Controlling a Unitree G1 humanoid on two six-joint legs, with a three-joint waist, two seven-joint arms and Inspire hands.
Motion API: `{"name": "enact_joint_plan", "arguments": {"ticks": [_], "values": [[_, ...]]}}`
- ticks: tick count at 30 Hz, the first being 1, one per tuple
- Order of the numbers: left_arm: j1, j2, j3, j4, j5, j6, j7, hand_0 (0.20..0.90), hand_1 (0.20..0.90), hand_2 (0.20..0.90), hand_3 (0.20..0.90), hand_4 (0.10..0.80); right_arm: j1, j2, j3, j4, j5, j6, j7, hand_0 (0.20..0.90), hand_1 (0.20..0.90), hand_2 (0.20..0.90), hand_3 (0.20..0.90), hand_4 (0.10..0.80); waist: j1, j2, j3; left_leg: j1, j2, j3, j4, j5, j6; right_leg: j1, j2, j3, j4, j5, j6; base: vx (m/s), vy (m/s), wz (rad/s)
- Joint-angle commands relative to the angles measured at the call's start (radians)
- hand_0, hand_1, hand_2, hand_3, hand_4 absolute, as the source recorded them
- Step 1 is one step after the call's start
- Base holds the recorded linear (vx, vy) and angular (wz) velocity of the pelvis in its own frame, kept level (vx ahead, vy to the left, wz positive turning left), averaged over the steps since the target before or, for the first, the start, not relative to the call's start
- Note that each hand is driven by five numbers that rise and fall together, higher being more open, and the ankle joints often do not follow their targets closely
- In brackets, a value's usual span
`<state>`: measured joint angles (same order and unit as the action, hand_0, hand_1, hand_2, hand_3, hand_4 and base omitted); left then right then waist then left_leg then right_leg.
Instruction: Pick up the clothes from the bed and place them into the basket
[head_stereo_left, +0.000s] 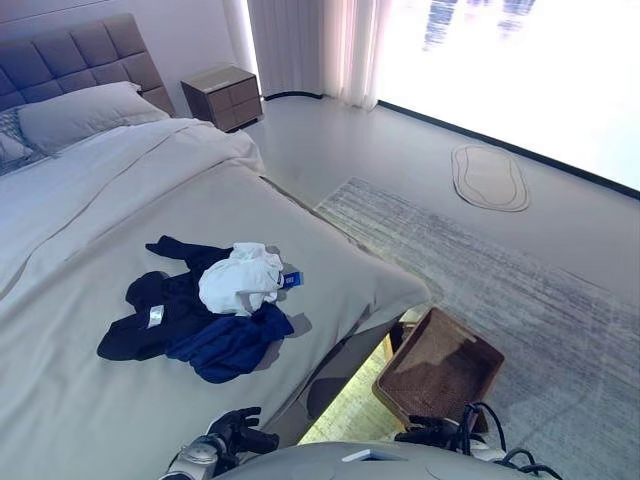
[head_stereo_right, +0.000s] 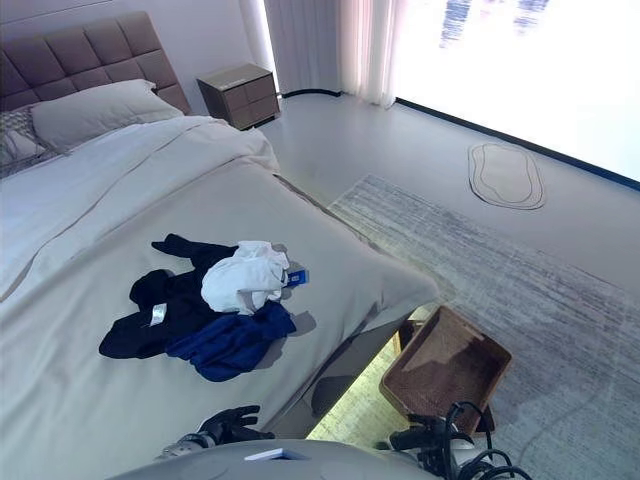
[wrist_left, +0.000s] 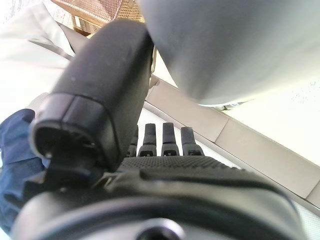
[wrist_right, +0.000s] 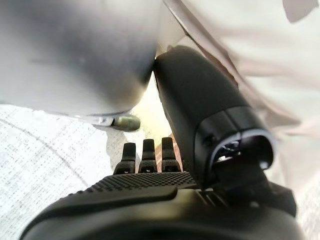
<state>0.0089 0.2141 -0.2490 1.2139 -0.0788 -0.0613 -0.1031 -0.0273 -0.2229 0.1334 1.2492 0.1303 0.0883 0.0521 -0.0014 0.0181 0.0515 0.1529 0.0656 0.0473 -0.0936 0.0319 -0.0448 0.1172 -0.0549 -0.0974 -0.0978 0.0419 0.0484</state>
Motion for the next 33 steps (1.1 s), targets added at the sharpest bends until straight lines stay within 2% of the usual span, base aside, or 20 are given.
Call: {"name": "enact_joint_plan", "arguments": {"ticks": [1,5,7,9,12,17,21,25,28,33], "values": [[-0.047,-0.002,-0.023,0.074,0.020,-0.012,0.000,0.900,0.900,0.900,0.900,0.800,-0.007,0.017,0.007,0.066,0.024,0.008,-0.043,0.900,0.900,0.900,0.900,0.800,0.014,-0.040,0.049,0.018,-0.071,-0.029,0.012,-0.075,0.062,0.019,-0.014,-0.006,0.073,-0.049,0.016,0.039,0.010,0.00],[-0.045,0.003,-0.022,0.069,0.025,-0.012,-0.009,0.900,0.900,0.900,0.900,0.800,-0.020,-0.001,-0.027,0.092,-0.014,0.072,-0.177,0.900,0.900,0.900,0.900,0.800,0.032,-0.044,0.049,0.019,-0.071,-0.033,0.015,-0.077,0.062,0.026,-0.020,-0.026,0.076,-0.051,0.018,0.063,0.005,0.03],[-0.050,0.009,-0.029,0.069,0.029,-0.017,-0.009,0.900,0.900,0.900,0.900,0.800,-0.052,-0.039,-0.025,0.098,-0.174,0.095,-0.266,0.900,0.900,0.900,0.900,0.800,0.053,-0.052,0.056,0.018,-0.071,-0.043,0.021,-0.079,0.062,0.031,-0.024,-0.038,0.080,-0.052,0.020,0.073,-0.026,0.13],[-0.055,0.020,-0.048,0.066,0.046,-0.024,-0.010,0.900,0.900,0.900,0.900,0.800,-0.101,-0.083,0.029,0.085,-0.302,0.093,-0.323,0.900,0.900,0.900,0.900,0.800,0.081,-0.065,0.068,0.015,-0.070,-0.055,0.027,-0.081,0.062,0.034,-0.028,-0.052,0.083,-0.050,0.021,0.057,-0.040,0.14],[-0.053,0.029,-0.076,0.067,0.065,-0.041,-0.002,0.900,0.900,0.900,0.900,0.800,-0.186,-0.129,0.068,0.029,-0.262,0.065,-0.351,0.900,0.900,0.900,0.900,0.800,0.122,-0.081,0.083,0.000,-0.073,-0.081,0.038,-0.084,0.063,0.031,-0.033,-0.066,0.082,-0.046,0.019,0.041,-0.030,0.21],[-0.061,0.056,-0.141,0.036,0.058,-0.045,0.007,0.900,0.900,0.900,0.900,0.800,-0.342,-0.198,0.123,-0.103,-0.240,-0.105,-0.425,0.900,0.900,0.900,0.900,0.800,0.189,-0.103,0.120,-0.073,-0.079,-0.143,0.072,-0.084,0.068,-0.016,-0.035,-0.082,0.092,-0.036,0.018,-0.027,-0.023,0.32],[-0.075,0.074,-0.177,0.006,0.017,-0.039,0.035,0.900,0.900,0.900,0.900,0.800,-0.468,-0.206,0.171,-0.261,-0.199,-0.159,-0.495,0.900,0.900,0.900,0.900,0.800,0.221,-0.118,0.167,-0.126,-0.082,-0.186,0.081,-0.069,0.065,-0.052,-0.032,-0.104,0.099,-0.026,0.016,-0.075,-0.019,0.45],[-0.093,0.087,-0.194,-0.030,-0.027,-0.031,0.054,0.900,0.900,0.900,0.900,0.800,-0.608,-0.209,0.243,-0.469,-0.226,-0.140,-0.560,0.900,0.900,0.900,0.900,0.800,0.247,-0.117,0.225,-0.176,-0.082,-0.221,0.060,-0.033,0.057,-0.093,-0.031,-0.138,0.107,-0.023,0.014,-0.122,0.049,0.39],[-0.107,0.077,-0.198,-0.050,-0.040,-0.023,0.062,0.900,0.900,0.900,0.900,0.800,-0.719,-0.214,0.293,-0.508,-0.302,-0.117,-0.560,0.900,0.900,0.900,0.900,0.800,0.272,-0.110,0.255,-0.211,-0.085,-0.244,0.050,-0.011,0.050,-0.116,-0.038,-0.165,0.118,-0.028,0.012,-0.089,0.125,0.43],[-0.116,0.083,-0.219,-0.074,-0.067,-0.046,0.067,0.900,0.900,0.900,0.900,0.800,-0.899,-0.224,0.385,-0.433,-0.424,-0.071,-0.501,0.900,0.900,0.900,0.900,0.800,0.343,-0.103,0.292,-0.266,-0.099,-0.297,0.078,0.002,0.046,-0.135,-0.070,-0.225,0.165,-0.046,0.016,0.014,0.116,0.40]]}}
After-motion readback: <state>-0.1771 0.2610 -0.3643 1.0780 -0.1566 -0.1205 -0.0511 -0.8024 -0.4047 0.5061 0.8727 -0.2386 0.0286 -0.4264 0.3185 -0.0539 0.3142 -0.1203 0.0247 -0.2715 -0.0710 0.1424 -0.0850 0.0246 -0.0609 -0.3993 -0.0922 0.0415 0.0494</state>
